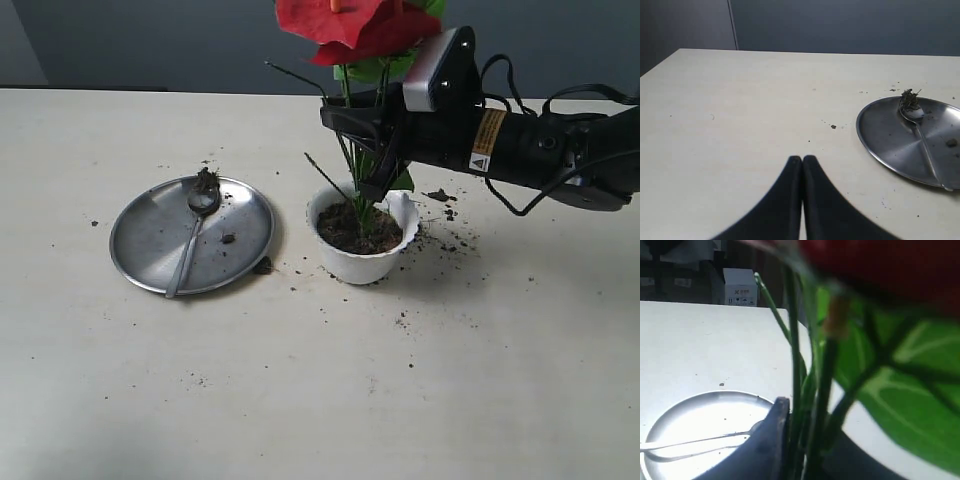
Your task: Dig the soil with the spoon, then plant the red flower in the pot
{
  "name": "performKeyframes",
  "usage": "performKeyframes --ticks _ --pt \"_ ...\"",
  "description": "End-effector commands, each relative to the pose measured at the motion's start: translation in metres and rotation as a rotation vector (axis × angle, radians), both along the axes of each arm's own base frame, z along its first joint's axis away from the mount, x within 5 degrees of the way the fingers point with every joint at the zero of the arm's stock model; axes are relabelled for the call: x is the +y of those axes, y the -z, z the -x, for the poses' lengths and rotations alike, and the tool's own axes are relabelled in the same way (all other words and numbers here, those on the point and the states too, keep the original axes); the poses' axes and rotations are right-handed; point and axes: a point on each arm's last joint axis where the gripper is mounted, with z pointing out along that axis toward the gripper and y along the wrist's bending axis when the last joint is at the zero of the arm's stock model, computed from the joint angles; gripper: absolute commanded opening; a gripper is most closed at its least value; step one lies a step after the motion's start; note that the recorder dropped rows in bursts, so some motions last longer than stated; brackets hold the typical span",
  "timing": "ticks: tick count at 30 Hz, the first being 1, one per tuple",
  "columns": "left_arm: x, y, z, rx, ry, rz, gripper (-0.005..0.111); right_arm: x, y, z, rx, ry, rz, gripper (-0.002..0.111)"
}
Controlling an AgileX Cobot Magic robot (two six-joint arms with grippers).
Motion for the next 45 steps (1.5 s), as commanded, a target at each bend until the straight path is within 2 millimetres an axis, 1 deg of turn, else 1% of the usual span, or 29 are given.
performKeyframes --ticks 1,5,13,17,28,31,36,45 --pt "0.000 0.001 0.000 -0.009 0.003 -0.002 0.000 -0.005 0.015 0.007 0.065 -0.013 0.045 -0.001" --pt "0.000 0.001 0.000 -0.009 0.003 -0.002 0.000 -0.007 0.021 0.011 0.095 0.001 0.049 -0.001" --pt "0.000 0.001 0.000 -0.009 0.003 -0.002 0.000 -0.008 0.023 0.010 0.117 0.014 0.058 -0.001" --pt "0.000 0.001 0.000 -0.009 0.003 -0.002 0.000 -0.010 0.028 0.008 0.134 0.049 0.112 -0.001" --pt "0.000 0.001 0.000 -0.009 0.003 -0.002 0.000 -0.015 0.037 0.013 0.182 0.089 0.124 -0.001" --pt "0.000 0.001 0.000 -0.009 0.003 -0.002 0.000 -0.015 0.041 0.013 0.194 0.090 0.131 -0.001" --pt "0.000 0.001 0.000 -0.009 0.003 -0.002 0.000 -0.015 0.059 0.012 0.244 0.095 0.152 -0.001" --pt "0.000 0.001 0.000 -0.009 0.003 -0.002 0.000 -0.016 0.062 0.011 0.252 0.106 0.181 -0.001"
